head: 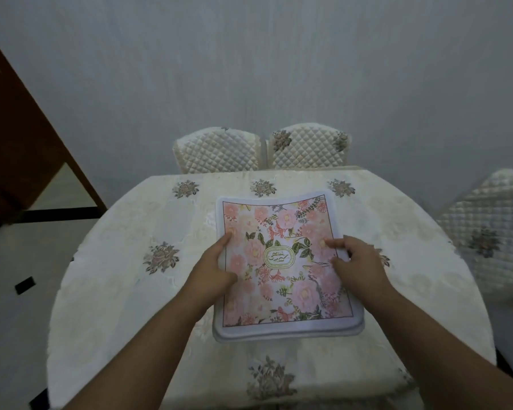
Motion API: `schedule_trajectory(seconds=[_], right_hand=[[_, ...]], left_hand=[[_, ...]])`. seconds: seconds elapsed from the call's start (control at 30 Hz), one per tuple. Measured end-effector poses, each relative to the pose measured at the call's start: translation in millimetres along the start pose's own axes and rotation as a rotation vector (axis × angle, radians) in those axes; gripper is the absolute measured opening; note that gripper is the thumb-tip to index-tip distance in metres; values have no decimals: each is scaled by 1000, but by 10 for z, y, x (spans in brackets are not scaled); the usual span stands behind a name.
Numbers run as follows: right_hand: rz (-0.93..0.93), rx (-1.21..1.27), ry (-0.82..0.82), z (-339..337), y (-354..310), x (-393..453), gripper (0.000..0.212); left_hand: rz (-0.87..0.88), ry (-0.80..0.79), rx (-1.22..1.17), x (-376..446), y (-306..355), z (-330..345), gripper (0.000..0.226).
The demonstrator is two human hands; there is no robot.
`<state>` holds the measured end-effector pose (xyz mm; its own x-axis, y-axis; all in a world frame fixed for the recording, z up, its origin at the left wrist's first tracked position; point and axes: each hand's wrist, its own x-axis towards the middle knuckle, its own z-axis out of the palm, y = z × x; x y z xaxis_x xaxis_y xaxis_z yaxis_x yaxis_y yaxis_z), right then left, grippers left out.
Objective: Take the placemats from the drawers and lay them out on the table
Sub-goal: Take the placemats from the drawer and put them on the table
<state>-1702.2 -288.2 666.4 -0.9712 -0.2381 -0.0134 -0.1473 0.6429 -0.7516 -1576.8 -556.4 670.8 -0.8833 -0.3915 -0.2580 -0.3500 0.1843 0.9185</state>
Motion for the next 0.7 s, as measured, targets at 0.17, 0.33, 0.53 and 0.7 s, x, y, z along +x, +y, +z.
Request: schedule_trajectory(seconds=[0.17,0.33,0.53,0.7], right_hand=[[66,45,-28,196,297,455,43],[148,162,-21,308,555,867,44],[158,189,-36,604,986,1332,40],[226,-46,-319,1013,1564,1319,57]], left_hand=[[-31,2,83,502,-133,151,76],[-57,69,55,946,-331,347,52],[-61,79,34,1504,-738,637,60],[-70,-6,324,1624,-1405,833,66]])
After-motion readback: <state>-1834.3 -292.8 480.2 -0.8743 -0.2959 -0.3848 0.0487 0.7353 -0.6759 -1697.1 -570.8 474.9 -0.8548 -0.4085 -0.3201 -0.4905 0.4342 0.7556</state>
